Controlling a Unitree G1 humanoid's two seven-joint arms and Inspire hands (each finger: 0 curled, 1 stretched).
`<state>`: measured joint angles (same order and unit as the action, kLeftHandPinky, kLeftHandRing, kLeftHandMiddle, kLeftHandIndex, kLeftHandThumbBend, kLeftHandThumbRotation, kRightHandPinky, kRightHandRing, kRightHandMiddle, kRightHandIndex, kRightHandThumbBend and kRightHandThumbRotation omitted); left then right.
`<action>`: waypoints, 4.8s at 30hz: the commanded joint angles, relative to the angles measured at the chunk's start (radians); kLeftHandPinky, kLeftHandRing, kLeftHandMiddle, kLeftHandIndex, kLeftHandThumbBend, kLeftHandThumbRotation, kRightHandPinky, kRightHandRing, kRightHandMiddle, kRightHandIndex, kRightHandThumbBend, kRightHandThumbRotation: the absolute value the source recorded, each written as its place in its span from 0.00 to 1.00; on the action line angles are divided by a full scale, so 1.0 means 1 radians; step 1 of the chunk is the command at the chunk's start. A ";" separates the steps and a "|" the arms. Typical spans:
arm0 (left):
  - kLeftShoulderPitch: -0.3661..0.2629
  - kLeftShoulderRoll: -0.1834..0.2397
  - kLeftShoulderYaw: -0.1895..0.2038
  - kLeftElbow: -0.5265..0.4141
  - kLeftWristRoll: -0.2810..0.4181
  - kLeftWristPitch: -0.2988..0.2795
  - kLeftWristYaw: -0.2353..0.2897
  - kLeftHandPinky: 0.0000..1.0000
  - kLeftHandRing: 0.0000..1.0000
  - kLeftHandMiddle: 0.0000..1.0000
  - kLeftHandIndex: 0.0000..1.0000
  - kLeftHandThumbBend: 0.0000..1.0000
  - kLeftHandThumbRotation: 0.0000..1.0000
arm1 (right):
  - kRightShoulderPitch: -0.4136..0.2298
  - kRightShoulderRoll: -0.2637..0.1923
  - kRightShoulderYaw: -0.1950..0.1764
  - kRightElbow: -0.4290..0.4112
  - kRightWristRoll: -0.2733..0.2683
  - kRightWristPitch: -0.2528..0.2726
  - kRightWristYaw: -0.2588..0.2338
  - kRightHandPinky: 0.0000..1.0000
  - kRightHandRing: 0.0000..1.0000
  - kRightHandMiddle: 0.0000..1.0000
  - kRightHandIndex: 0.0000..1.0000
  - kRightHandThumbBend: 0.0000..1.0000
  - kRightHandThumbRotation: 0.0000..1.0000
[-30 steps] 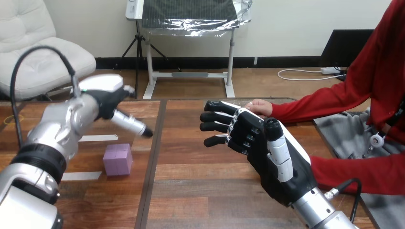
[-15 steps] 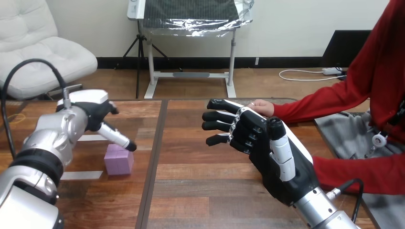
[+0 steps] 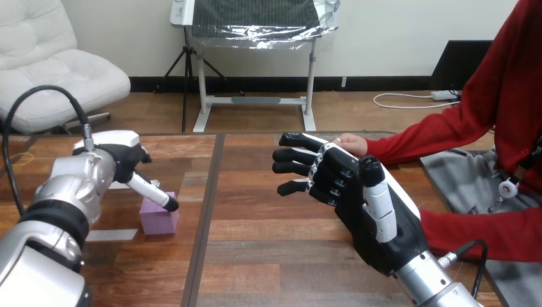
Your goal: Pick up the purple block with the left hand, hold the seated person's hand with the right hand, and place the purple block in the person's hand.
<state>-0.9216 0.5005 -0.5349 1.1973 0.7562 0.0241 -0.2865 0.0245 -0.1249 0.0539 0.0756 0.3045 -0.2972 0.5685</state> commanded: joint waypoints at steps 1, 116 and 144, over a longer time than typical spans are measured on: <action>-0.100 -0.007 -0.011 0.008 0.007 -0.005 -0.011 0.69 0.93 0.92 0.87 1.00 0.51 | -0.044 -0.001 -0.012 -0.035 0.005 -0.012 -0.004 0.66 0.78 0.79 0.81 0.81 1.00; -0.115 0.004 0.011 0.050 -0.055 -0.073 -0.231 0.75 0.92 0.92 0.86 1.00 0.17 | -0.040 -0.006 -0.018 -0.026 -0.001 -0.059 0.038 0.61 0.75 0.74 0.81 0.84 1.00; -0.098 0.009 0.039 0.036 -0.122 -0.121 -0.232 0.80 0.94 0.96 0.85 1.00 0.14 | -0.050 -0.009 -0.015 -0.003 -0.015 -0.097 0.042 0.61 0.73 0.74 0.80 0.85 1.00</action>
<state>-0.9527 0.5051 -0.5207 1.2486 0.6538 -0.0810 -0.5381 0.0281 -0.1263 0.0528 0.0735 0.2959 -0.3630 0.6149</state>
